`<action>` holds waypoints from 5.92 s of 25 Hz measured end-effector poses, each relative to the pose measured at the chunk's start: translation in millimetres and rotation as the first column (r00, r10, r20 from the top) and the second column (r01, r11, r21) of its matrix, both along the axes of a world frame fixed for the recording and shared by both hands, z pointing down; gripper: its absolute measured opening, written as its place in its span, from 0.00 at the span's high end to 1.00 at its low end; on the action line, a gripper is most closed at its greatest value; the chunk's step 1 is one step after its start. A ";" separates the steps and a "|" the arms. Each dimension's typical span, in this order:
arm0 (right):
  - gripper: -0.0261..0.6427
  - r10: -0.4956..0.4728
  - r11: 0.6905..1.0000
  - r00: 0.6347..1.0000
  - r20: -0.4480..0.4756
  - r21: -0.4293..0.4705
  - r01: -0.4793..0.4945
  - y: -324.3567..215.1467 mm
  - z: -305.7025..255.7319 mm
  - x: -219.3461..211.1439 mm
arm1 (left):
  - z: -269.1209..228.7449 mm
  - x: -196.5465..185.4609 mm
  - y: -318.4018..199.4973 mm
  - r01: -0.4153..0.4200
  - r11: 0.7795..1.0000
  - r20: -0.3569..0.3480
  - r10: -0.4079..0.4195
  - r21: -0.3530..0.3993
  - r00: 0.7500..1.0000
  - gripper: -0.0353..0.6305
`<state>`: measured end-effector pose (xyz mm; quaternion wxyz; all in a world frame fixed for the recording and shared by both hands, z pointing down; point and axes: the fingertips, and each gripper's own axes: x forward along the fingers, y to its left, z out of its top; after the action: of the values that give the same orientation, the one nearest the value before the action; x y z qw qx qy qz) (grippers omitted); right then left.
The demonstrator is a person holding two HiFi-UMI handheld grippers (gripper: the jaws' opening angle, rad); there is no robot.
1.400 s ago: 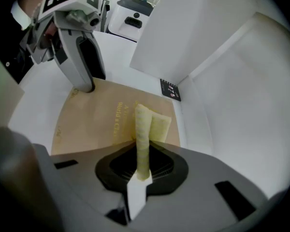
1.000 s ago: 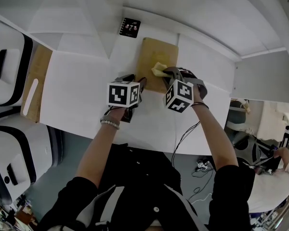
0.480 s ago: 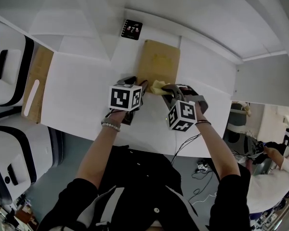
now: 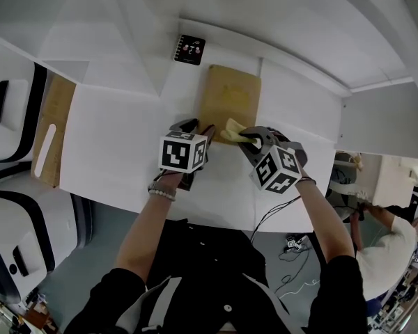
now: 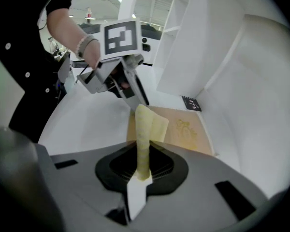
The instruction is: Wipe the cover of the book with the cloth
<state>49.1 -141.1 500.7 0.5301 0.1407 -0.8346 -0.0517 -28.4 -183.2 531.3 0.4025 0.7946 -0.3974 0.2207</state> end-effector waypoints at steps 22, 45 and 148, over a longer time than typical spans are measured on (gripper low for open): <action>0.91 0.177 0.963 0.947 -0.266 0.247 -0.111 -173.9 18.7 16.7 | 0.4 -0.5 -0.4 0.006 1.000 0.004 -0.006 0.012 1.000 0.63; 0.91 -0.278 0.948 0.920 -0.276 0.074 0.308 -69.8 14.6 -32.9 | 0.9 -0.4 0.3 0.015 1.000 -0.010 -0.015 -0.002 1.000 0.63; 0.91 0.249 0.964 0.968 -0.008 0.097 -0.247 35.9 17.6 24.9 | -7.7 -24.3 13.5 0.036 0.999 0.062 -0.038 0.038 0.997 0.80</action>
<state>74.0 -105.2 518.3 0.5337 0.2687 -0.8015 -0.0260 -52.7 -169.8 523.6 0.3792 0.7870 -0.4285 0.2307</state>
